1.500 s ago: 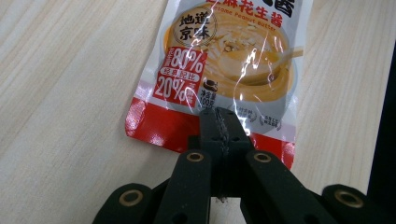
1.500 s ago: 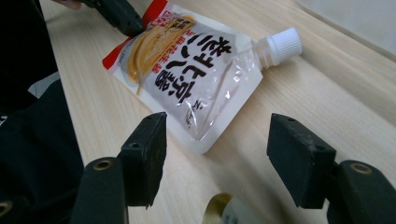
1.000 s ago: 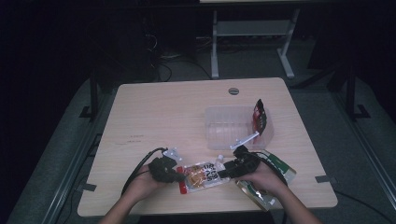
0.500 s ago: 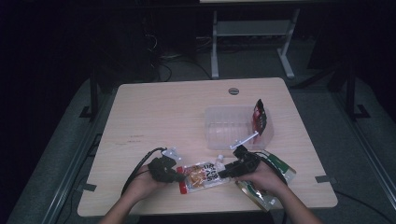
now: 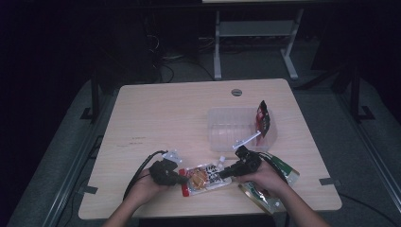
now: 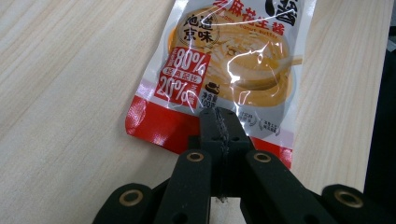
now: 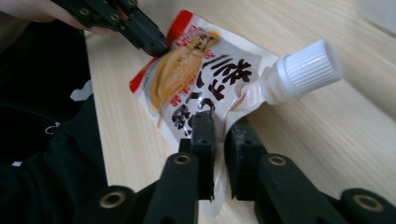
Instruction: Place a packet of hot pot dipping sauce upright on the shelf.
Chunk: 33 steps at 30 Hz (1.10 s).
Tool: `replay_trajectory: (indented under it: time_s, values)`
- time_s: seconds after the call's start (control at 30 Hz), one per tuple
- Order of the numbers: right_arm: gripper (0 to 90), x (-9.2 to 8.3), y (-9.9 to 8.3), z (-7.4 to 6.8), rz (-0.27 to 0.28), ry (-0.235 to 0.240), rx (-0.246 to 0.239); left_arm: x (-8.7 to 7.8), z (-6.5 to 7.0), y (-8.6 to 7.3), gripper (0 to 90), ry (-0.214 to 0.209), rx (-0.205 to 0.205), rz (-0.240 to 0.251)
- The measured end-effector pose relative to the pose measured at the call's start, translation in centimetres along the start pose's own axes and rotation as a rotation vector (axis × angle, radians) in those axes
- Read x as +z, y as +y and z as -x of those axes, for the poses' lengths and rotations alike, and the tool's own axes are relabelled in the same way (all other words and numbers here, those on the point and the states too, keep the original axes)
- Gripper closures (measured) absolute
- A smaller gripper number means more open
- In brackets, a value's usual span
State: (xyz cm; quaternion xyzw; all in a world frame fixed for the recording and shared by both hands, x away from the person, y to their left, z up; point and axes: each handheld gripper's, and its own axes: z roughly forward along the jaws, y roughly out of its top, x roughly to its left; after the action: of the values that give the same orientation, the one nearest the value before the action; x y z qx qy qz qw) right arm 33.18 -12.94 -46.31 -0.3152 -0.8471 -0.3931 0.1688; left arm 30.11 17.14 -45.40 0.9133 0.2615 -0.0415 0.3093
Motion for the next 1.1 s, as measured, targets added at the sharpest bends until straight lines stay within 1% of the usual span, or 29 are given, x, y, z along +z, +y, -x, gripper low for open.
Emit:
replay_trajectory:
  time_s: [0.1,0.17,0.23,0.27,0.37,0.47,0.53,0.67,0.7,0.8,0.87,0.9,0.93,1.0,1.03,1.07,1.1]
  values:
    - [88.1,-0.1,0.1,-0.3,0.012,0.002,-0.042,0.0,0.0,0.0,90.0,-0.003,-0.002,0.003]
    - [89.4,-0.3,0.2,-0.6,0.025,0.006,-0.063,0.0,0.0,-0.1,90.0,-0.002,0.0,0.003]
    - [89.9,-0.4,0.2,-0.7,0.051,0.035,-0.082,0.0,0.0,0.0,90.0,-0.001,0.008,0.002]
    - [89.9,-0.6,0.2,-0.8,0.055,0.048,-0.084,0.0,0.0,0.0,90.0,-0.002,0.008,0.003]
    - [90.0,-0.7,0.3,-1.2,0.093,0.093,-0.105,0.0,-0.1,0.0,90.0,-0.009,0.005,0.001]
    - [90.0,-0.9,0.4,-1.6,0.109,0.121,-0.111,0.0,-0.1,0.0,90.0,-0.008,0.013,0.002]
    - [90.0,-0.9,0.5,-1.9,0.13,0.138,-0.124,0.0,0.0,0.1,89.9,0.001,0.021,-0.002]
    - [90.0,-1.2,0.8,-2.7,0.162,0.171,-0.145,0.2,0.3,0.4,89.9,0.008,0.031,0.021]
    - [90.0,-1.2,0.9,-3.0,0.177,0.185,-0.15,0.1,0.3,0.5,89.9,0.008,0.04,0.019]
    - [90.0,-1.4,1.3,-3.7,0.201,0.196,-0.172,0.2,0.6,0.7,89.9,-0.004,0.044,0.044]
    - [90.0,-1.6,1.7,-4.2,0.22,0.209,-0.191,0.2,1.0,0.8,89.9,-0.021,0.046,0.066]
    - [90.0,-1.7,1.8,-4.4,0.223,0.215,-0.191,0.2,1.0,0.9,89.9,-0.025,0.053,0.072]
    - [90.0,-1.7,1.9,-4.5,0.232,0.212,-0.204,0.2,1.2,1.0,89.9,-0.027,0.06,0.082]
    - [90.0,-1.8,2.1,-4.9,0.236,0.212,-0.211,0.2,1.5,1.3,89.8,-0.039,0.067,0.098]
    - [90.0,-1.9,2.2,-5.1,0.244,0.212,-0.227,0.2,1.6,1.4,89.8,-0.045,0.075,0.105]
    - [90.0,-2.0,2.3,-5.3,0.242,0.211,-0.22,0.2,1.7,1.5,89.8,-0.05,0.079,0.115]
    - [90.0,-2.1,2.4,-5.4,0.252,0.212,-0.231,0.2,1.8,1.7,89.8,-0.054,0.084,0.123]
